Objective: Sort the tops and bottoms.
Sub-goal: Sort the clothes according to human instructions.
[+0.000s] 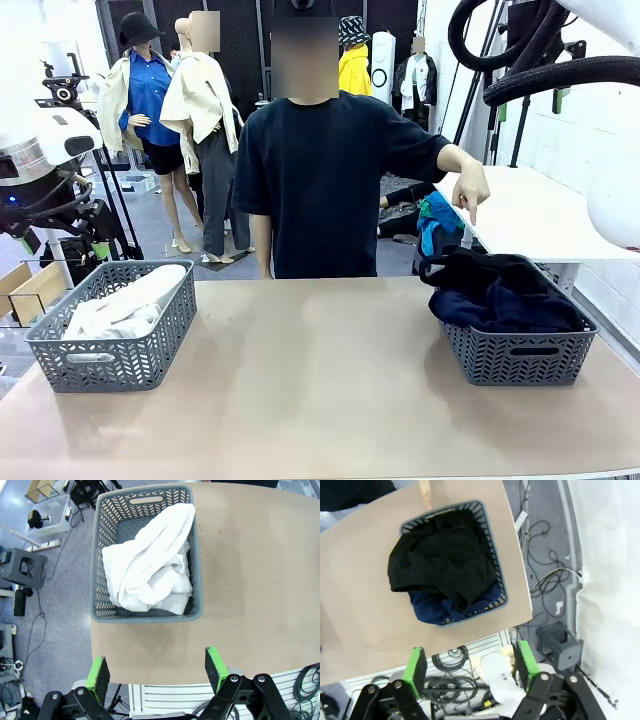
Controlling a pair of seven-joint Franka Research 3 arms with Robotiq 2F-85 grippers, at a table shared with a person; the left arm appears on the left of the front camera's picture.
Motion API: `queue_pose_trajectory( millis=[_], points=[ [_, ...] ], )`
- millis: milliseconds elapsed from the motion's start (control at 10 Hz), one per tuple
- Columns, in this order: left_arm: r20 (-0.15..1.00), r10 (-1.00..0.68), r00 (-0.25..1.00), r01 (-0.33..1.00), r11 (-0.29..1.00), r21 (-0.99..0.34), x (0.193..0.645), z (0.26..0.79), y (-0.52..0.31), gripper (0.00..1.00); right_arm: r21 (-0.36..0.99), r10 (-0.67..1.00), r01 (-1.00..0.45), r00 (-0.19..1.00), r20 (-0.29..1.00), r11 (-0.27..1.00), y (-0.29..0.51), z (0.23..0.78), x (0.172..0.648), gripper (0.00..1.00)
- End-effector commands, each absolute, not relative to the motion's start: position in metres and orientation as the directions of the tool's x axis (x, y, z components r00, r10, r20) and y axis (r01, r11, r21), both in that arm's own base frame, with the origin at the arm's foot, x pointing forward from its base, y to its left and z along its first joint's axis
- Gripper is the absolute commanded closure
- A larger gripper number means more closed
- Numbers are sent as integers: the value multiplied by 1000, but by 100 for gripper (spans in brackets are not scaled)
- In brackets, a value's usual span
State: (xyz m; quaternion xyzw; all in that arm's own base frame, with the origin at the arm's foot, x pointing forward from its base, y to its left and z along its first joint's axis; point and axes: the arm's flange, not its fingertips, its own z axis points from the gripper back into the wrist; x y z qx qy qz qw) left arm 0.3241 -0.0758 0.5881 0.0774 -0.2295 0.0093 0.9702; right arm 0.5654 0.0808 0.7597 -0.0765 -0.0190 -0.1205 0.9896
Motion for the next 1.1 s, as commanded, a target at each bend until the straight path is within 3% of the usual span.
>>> queue_pose_trajectory(
  millis=[0, 1000],
  points=[
    [439, -19, 898, -48, 989, 142, 324, 589, -73, 0, -151, -243, 248, 969, 49, 957, 78, 757, 567, 0],
    [439, -19, 898, -48, 989, 142, 324, 589, -73, 0, -151, -243, 248, 969, 49, 957, 78, 757, 567, 0]
  ],
)
